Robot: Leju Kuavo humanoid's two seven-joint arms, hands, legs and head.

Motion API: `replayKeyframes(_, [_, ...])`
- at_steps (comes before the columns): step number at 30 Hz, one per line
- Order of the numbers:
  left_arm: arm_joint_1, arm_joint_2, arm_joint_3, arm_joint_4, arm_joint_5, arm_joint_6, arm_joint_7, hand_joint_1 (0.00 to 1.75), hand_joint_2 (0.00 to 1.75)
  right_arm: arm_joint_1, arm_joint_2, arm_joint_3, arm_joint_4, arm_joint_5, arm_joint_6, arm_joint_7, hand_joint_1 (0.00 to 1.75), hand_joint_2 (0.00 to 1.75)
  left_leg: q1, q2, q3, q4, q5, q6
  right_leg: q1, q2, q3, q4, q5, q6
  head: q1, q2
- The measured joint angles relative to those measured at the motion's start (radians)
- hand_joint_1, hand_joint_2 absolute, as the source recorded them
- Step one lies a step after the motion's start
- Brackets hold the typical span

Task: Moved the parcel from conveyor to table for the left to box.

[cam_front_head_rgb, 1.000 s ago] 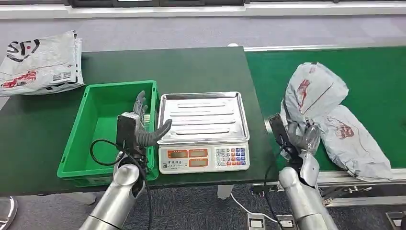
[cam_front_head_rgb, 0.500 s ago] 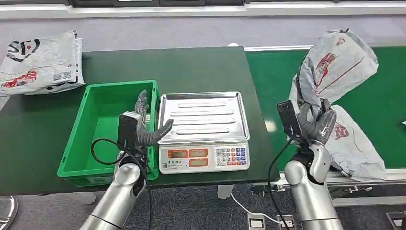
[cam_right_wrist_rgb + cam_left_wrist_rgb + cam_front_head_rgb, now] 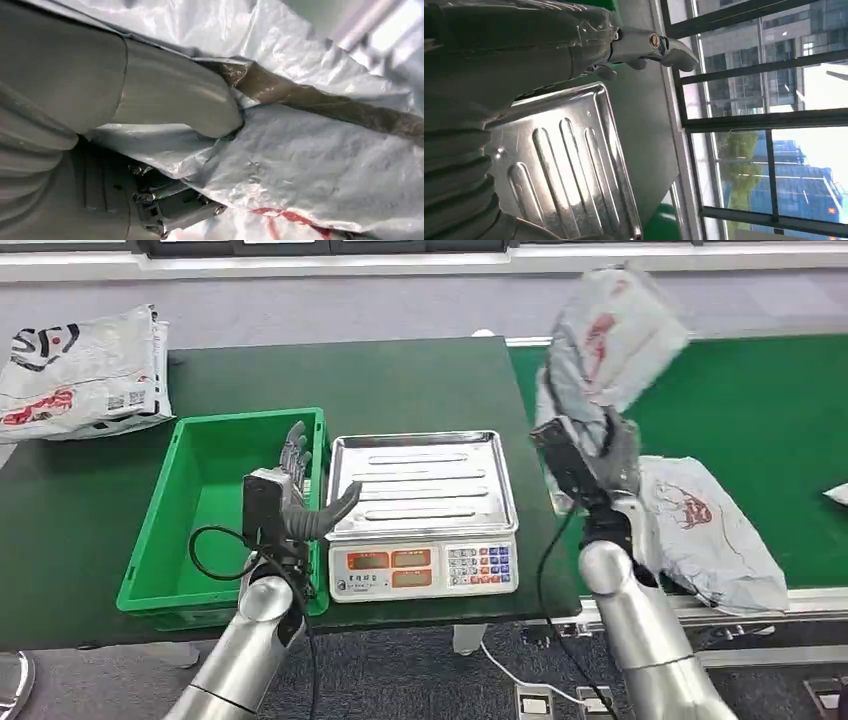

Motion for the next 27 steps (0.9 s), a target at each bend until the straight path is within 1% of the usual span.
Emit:
replayKeyframes(3, [-0.014, -0.002, 0.000, 0.002, 0.018, 0.011, -0.007, 0.00, 1.75, -0.078, 0.042, 0.100, 0.115, -0.048, 0.064, 0.007, 1.75, 1.75, 0.000, -0.005, -0.002, 0.000, 0.003, -0.001, 0.001, -0.004, -0.001, 0.001, 0.000, 0.000, 0.000, 0.000])
replayKeyframes(5, [-0.026, -0.002, 0.000, 0.008, 0.027, 0.020, -0.016, 0.00, 1.75, -0.110, 0.062, 0.143, 0.178, -0.089, 0.098, -0.006, 1.75, 1.75, 0.000, -0.009, -0.003, 0.000, 0.004, -0.002, 0.002, -0.008, -0.001, 0.001, 0.000, 0.000, 0.000, 0.000])
replayKeyframes(7, [-0.035, -0.002, 0.000, 0.012, 0.033, 0.024, -0.023, 0.00, 1.75, -0.126, 0.078, 0.178, 0.228, -0.117, 0.121, -0.015, 1.75, 1.75, 0.002, -0.010, -0.004, 0.000, 0.004, -0.002, 0.002, -0.009, -0.001, 0.002, 0.000, 0.000, 0.000, 0.000])
replayKeyframes(10, [-0.043, -0.001, 0.000, 0.019, 0.038, 0.030, -0.027, 0.00, 1.75, -0.132, 0.092, 0.202, 0.277, -0.166, 0.166, -0.021, 1.75, 1.75, 0.002, -0.009, -0.005, 0.000, 0.004, -0.002, 0.002, -0.008, -0.002, 0.002, 0.000, 0.000, 0.000, 0.000])
replayKeyframes(14, [-0.054, -0.001, 0.000, 0.028, 0.045, 0.032, -0.027, 0.00, 1.75, -0.139, 0.106, 0.219, 0.314, -0.189, 0.184, -0.025, 1.75, 1.75, 0.001, -0.010, -0.005, 0.000, 0.004, -0.002, 0.001, -0.009, -0.002, 0.001, 0.000, 0.000, 0.000, 0.000])
replayKeyframes(18, [-0.060, -0.002, 0.000, 0.038, 0.052, 0.033, -0.027, 0.00, 1.75, -0.149, 0.115, 0.221, 0.352, -0.242, 0.250, -0.021, 1.75, 1.75, 0.001, -0.010, -0.005, 0.000, 0.004, -0.002, 0.001, -0.008, -0.002, 0.001, 0.000, 0.000, 0.000, 0.000])
replayKeyframes(19, [-0.062, -0.002, -0.001, 0.041, 0.056, 0.033, -0.028, 0.00, 1.75, -0.152, 0.118, 0.221, 0.366, -0.253, 0.264, -0.016, 0.65, 1.75, 0.001, -0.010, -0.005, 0.000, 0.004, -0.002, 0.001, -0.008, -0.002, 0.001, 0.000, 0.000, 0.000, 0.000])
replayKeyframes(20, [-0.063, -0.002, -0.002, 0.043, 0.056, 0.034, -0.029, 0.00, 1.75, -0.157, 0.118, 0.221, 0.380, -0.263, 0.276, -0.012, 0.00, 1.75, 0.001, -0.010, -0.005, 0.000, 0.004, -0.002, 0.001, -0.008, -0.002, 0.001, 0.000, 0.000, 0.000, 0.000])
replayKeyframes(23, [-0.067, -0.002, -0.008, 0.051, 0.056, 0.038, -0.029, 0.00, 1.75, -0.176, 0.119, 0.227, 0.445, -0.291, 0.340, 0.011, 0.00, 1.75, 0.001, -0.010, -0.005, 0.000, 0.004, -0.002, 0.001, -0.008, -0.002, 0.001, 0.000, 0.000, 0.000, 0.000])
replayKeyframes(25, [-0.070, -0.002, -0.016, 0.054, 0.055, 0.051, -0.028, 0.00, 1.75, -0.182, 0.120, 0.239, 0.493, -0.278, 0.325, 0.017, 0.00, 1.75, 0.001, -0.010, -0.005, 0.000, 0.004, -0.002, 0.001, -0.008, -0.002, 0.001, 0.000, 0.000, 0.000, 0.000])
replayKeyframes(27, [-0.070, -0.003, -0.021, 0.054, 0.052, 0.060, -0.028, 0.00, 1.75, -0.182, 0.124, 0.245, 0.526, -0.273, 0.285, 0.005, 0.00, 1.75, 0.001, -0.010, -0.005, 0.000, 0.004, -0.002, 0.001, -0.008, -0.002, 0.001, 0.000, 0.000, 0.000, 0.000])
